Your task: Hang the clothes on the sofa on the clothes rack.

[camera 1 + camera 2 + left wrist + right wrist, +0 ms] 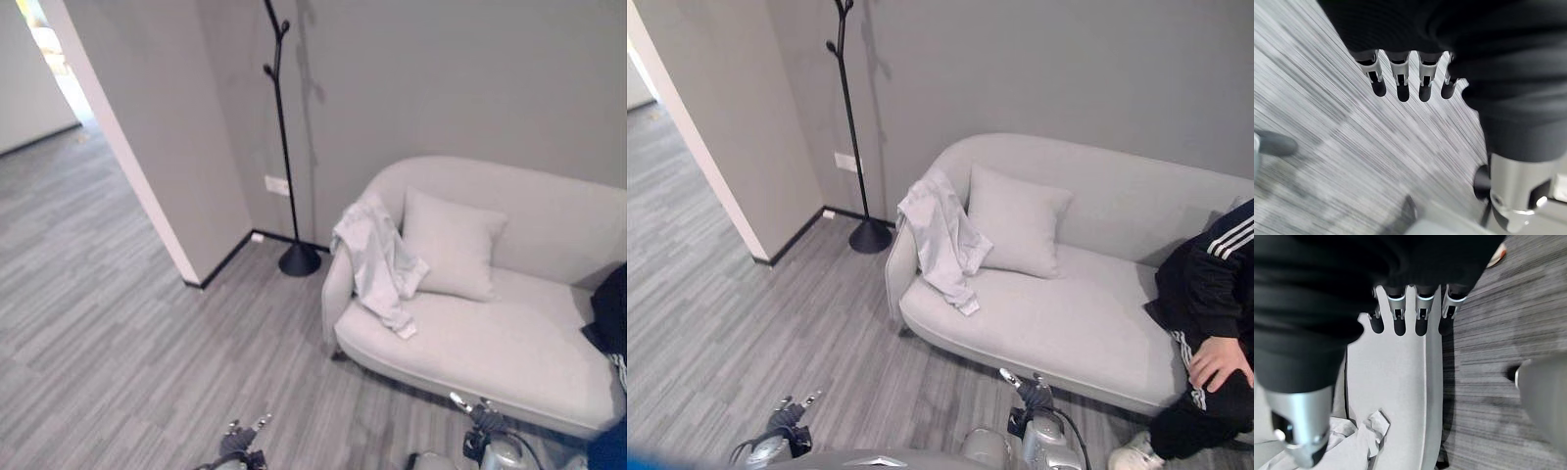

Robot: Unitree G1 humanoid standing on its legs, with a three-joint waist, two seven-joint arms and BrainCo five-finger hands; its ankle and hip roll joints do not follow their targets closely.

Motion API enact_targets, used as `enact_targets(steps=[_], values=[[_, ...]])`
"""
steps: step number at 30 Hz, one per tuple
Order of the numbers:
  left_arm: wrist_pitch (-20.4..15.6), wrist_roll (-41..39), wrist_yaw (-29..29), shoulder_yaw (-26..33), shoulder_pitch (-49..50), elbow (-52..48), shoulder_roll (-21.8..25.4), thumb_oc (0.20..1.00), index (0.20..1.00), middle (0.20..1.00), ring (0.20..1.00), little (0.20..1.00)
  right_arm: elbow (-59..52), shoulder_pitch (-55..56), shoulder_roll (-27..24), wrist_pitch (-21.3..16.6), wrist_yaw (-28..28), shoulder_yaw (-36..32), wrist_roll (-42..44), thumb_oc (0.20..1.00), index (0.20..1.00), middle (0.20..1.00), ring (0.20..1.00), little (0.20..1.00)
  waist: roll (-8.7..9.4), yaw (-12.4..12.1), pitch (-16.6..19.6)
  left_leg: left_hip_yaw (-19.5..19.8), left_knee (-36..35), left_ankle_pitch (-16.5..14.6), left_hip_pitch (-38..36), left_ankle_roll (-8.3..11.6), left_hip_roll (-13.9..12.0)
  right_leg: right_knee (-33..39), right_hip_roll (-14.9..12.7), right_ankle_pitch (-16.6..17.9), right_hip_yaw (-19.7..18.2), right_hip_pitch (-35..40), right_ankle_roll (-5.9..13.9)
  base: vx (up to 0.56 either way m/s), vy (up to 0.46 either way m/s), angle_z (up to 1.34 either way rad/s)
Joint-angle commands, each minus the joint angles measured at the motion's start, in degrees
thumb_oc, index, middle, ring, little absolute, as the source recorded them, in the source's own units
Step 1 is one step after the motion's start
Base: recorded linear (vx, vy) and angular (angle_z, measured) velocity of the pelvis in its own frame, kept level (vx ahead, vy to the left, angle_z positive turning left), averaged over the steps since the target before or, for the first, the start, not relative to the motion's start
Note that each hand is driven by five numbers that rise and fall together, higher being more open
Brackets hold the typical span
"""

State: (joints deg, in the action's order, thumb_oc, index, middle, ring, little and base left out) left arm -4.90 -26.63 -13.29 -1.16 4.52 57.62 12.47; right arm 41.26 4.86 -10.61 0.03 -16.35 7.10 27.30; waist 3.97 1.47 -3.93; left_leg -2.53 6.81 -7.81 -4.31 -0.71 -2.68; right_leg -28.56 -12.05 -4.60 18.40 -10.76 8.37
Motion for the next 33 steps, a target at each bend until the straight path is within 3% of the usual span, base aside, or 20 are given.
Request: enact_targets(steps=[1, 3, 5, 7, 10, 11, 13, 14, 15, 16, 18, 19, 20, 24, 25, 27, 29, 30, 32, 33], values=[[-2.32, -2.06, 0.42, -1.27, -3.19, -1.43, -0.56, 1.0, 1.0, 1.0, 1.0, 1.0, -1.84, -5.38, 0.25, -3.78, 0.79, 1.14, 1.92, 1.0, 1.0, 1.0, 1.0, 1.0, 1.09, -0.46, -1.14, -0.06, -4.33, -1.86, -1.83, 0.75, 2.75, 8.33, 2.11, 1.43, 0.65, 4.79, -1.66, -0.02, -0.212, -0.48], [-2.6, -2.71, 1.06, -3.03, -3.37, -0.18, -1.7, 1.0, 1.0, 1.0, 1.0, 1.0, 0.31, -6.36, 0.59, -4.09, 1.1, 3.66, 2.64, 1.0, 1.0, 1.0, 1.0, 1.0, 2.62, -1.92, 0.45, -1.2, -4.42, -0.58, -0.21, 2.63, 2.06, 20.77, 5.37, 1.41, -0.98, 9.49, -2.61, 0.07, -0.266, -0.49], [-2.57, -2.24, 1.45, -4.39, -3.08, -0.87, -2.23, 1.0, 1.0, 1.0, 1.0, 1.0, -0.42, -6.16, 0.08, -4.17, 1.15, 4.25, 2.69, 1.0, 1.0, 1.0, 1.0, 1.0, 2.72, -2.06, 0.5, -1.79, -2.35, -0.79, 1.07, 3.24, 2.08, 24.89, 6.11, 2.33, -1.33, 11.13, -2.62, 0.05, -0.12, -0.16], [-2.68, -1.17, 1.84, -5.95, -3.32, -1.42, -2.52, 1.0, 1.0, 1.0, 1.0, 1.0, -0.02, -6.04, -0.44, -4.36, 1.11, 4.69, 2.28, 1.0, 1.0, 1.0, 1.0, 1.0, 2.88, -2.21, -0.24, -2.38, 3.13, -1.35, 3.67, 4.1, 2.31, 27.57, 6.41, 2.65, -1.54, 12.76, -3.15, 0.0, -0.096, -0.1], [-2.81, -1.27, 1.96, -7.15, -3.25, -3.24, -2.9, 1.0, 1.0, 1.0, 1.0, 1.0, 0.6, -6.46, -1.32, -4.23, 0.65, 4.98, 1.78, 1.0, 1.0, 1.0, 1.0, 1.0, 2.95, -2.49, -2.27, -3.99, 15.82, 2.42, 9.54, 6.78, 0.34, 29.52, 6.33, 2.39, -0.82, 15.01, -4.4, -0.03, -0.051, 0.18], [-2.8, -1.27, 1.96, -7.15, -3.26, -3.25, -2.91, 1.0, 1.0, 1.0, 1.0, 1.0, 0.6, -6.48, -1.32, -4.23, 0.65, 4.97, 1.78, 1.0, 1.0, 1.0, 1.0, 1.0, 2.87, -2.45, -2.26, -3.92, 16.12, 2.28, 9.72, 6.82, 0.23, 29.55, 6.44, 2.41, -0.77, 15.0, -4.43, 0.02, -0.022, 0.29], [-2.73, -1.56, 1.96, -7.21, -2.93, -3.41, -3.08, 1.0, 1.0, 1.0, 1.0, 1.0, 0.8, -6.5, -1.47, -4.0, 0.38, 4.83, 1.97, 1.0, 1.0, 1.0, 1.0, 1.0, 2.85, -2.5, -3.01, -5.57, 20.42, 5.24, 12.48, 7.3, -2.36, 30.79, 6.7, 2.15, -0.39, 16.53, -5.0, 0.1, 0.01, 0.07], [-2.47, -2.29, 1.76, -6.69, -2.53, -3.26, -3.42, 1.0, 1.0, 1.0, 1.0, 1.0, 1.15, -6.53, -1.45, -3.79, 0.16, 4.74, 2.15, 1.0, 1.0, 1.0, 1.0, 1.0, 2.92, -2.3, -2.64, -7.96, 16.38, 5.3, 12.57, 6.51, -5.66, 31.68, 6.14, 1.9, 0.15, 17.37, -4.65, 0.14, 0.039, 0.01], [-2.47, -2.29, 1.76, -6.68, -2.51, -3.26, -3.42, 1.0, 1.0, 1.0, 1.0, 1.0, 1.15, -6.52, -1.46, -3.79, 0.16, 4.75, 2.16, 1.0, 1.0, 1.0, 1.0, 1.0, 2.94, -2.39, -2.73, -8.06, 16.26, 5.31, 12.35, 6.52, -5.65, 31.73, 6.12, 1.91, 0.07, 17.5, -4.64, 0.24, 0.139, 0.01], [-2.25, -4.34, 1.01, -5.93, -2.18, -3.17, -3.59, 1.0, 1.0, 1.0, 1.0, 1.0, 0.67, -6.65, -1.67, -3.58, -0.14, 4.73, 2.29, 1.0, 1.0, 1.0, 1.0, 1.0, 2.79, -2.67, -2.18, -8.35, 8.02, 6.03, 11.88, 6.3, -8.52, 31.53, 5.29, 1.43, 0.33, 17.65, -3.87, 0.19, 0.152, 0.01], [-2.17, -5.1, 0.69, -5.77, -2.14, -3.26, -3.75, 1.0, 1.0, 1.0, 1.0, 1.0, 0.81, -6.8, -1.72, -3.54, -0.21, 4.59, 2.4, 1.0, 1.0, 1.0, 1.0, 1.0, 2.4, -2.74, -2.08, -7.87, 2.61, 8.5, 10.83, 6.95, -9.57, 31.14, 5.26, 0.93, 0.28, 17.75, -3.64, 0.2, 0.174, -0.02], [-2.33, -6.31, 0.11, -5.56, -2.84, -2.19, -4.21, 1.0, 1.0, 1.0, 1.0, 1.0, 1.47, -7.33, -1.72, -3.9, -0.4, 4.3, 2.94, 1.0, 1.0, 1.0, 1.0, 1.0, 1.01, -2.7, -1.64, -6.86, -5.52, 15.08, 11.64, 9.01, -13.75, 30.44, 5.42, -0.5, 0.06, 18.2, -2.98, 0.23, 0.21, 0.12], [-2.37, -6.46, -0.18, -5.91, -3.19, -1.49, -4.5, 1.0, 1.0, 1.0, 1.0, 1.0, 1.98, -7.61, -1.64, -4.02, -0.67, 4.28, 3.27, 1.0, 1.0, 1.0, 1.0, 1.0, 0.63, -2.75, -1.76, -6.79, -8.56, 16.77, 12.09, 9.6, -15.26, 29.88, 5.2, -1.24, -0.04, 18.56, -2.67, 0.33, 0.302, 0.25], [-2.68, -5.13, 0.01, -7.7, -4.94, 0.36, -4.95, 1.0, 1.0, 1.0, 1.0, 1.0, 3.72, -7.99, -1.78, -4.28, -0.24, 4.3, 3.1, 1.0, 1.0, 1.0, 1.0, 1.0, -1.48, -2.53, -2.02, -5.71, -11.27, 20.37, 13.01, 11.92, -18.77, 27.45, 3.54, -3.25, -1.77, 21.36, -1.07, 0.23, 0.219, 0.14], [-2.68, -5.12, 0.01, -7.7, -4.95, 0.37, -4.95, 1.0, 1.0, 1.0, 1.0, 1.0, 3.72, -7.99, -1.78, -4.28, -0.24, 4.29, 3.1, 1.0, 1.0, 1.0, 1.0, 1.0, -1.47, -2.58, -2.09, -5.77, -11.29, 20.37, 12.9, 11.93, -18.78, 27.43, 3.52, -3.27, -1.82, 21.42, -1.06, 0.56, 0.549, -0.09], [-2.78, -1.68, 1.4, -10.21, -6.39, 3.34, -4.44, 1.0, 1.0, 1.0, 1.0, 1.0, 6.2, -7.81, -1.08, -3.9, 1.07, 4.11, 1.12, 1.0, 1.0, 1.0, 1.0, 1.0, -1.86, -2.88, -0.88, -4.92, -4.49, 17.94, 15.01, 11.71, -16.74, 27.06, -0.41, -2.45, -2.41, 24.29, 0.46, 0.47, 0.463, -0.01], [-2.79, -1.68, 1.41, -10.21, -6.41, 3.36, -4.43, 1.0, 1.0, 1.0, 1.0, 1.0, 6.22, -7.83, -1.07, -3.91, 1.08, 4.09, 1.12, 1.0, 1.0, 1.0, 1.0, 1.0, -1.8, -2.83, -0.86, -4.87, -4.32, 17.83, 15.13, 11.67, -16.66, 27.06, -0.48, -2.46, -2.35, 24.29, 0.5, 0.21, 0.224, -0.24], [-2.53, 1.24, 1.96, -11.76, -7.35, 3.64, -3.15, 1.0, 1.0, 1.0, 1.0, 1.0, 6.32, -7.22, 0.3, -3.65, 1.66, 4.4, 0.43, 1.0, 1.0, 1.0, 1.0, 1.0, -0.32, -2.63, 0.2, -6.5, -0.35, 14.8, 16.07, 10.07, -13.14, 24.86, -4.55, 1.52, -3.11, 23.44, 1.65, 0.38, 0.445, -0.16], [-2.3, 3.82, 2.44, -12.52, -8.11, 3.83, -1.87, 1.0, 1.0, 1.0, 1.0, 1.0, 6.18, -7.44, 1.07, -3.8, 1.91, 4.99, -0.36, 1.0, 1.0, 1.0, 1.0, 1.0, 0.6, -2.48, 0.64, -7.73, 0.08, 12.54, 16.12, 8.03, -10.38, 21.58, -7.21, 4.39, -3.55, 21.36, 2.32, 0.3, 0.405, 0.02], [-2.3, 3.82, 2.44, -12.51, -8.12, 3.83, -1.85, 1.0, 1.0, 1.0, 1.0, 1.0, 6.18, -7.45, 1.09, -3.8, 1.91, 4.99, -0.37, 1.0, 1.0, 1.0, 1.0, 1.0, 0.7, -2.52, 0.69, -7.83, 0.11, 12.5, 16.15, 7.97, -10.27, 21.5, -7.36, 4.35, -3.63, 21.24, 2.39, 0.13, 0.245, -0.02]])
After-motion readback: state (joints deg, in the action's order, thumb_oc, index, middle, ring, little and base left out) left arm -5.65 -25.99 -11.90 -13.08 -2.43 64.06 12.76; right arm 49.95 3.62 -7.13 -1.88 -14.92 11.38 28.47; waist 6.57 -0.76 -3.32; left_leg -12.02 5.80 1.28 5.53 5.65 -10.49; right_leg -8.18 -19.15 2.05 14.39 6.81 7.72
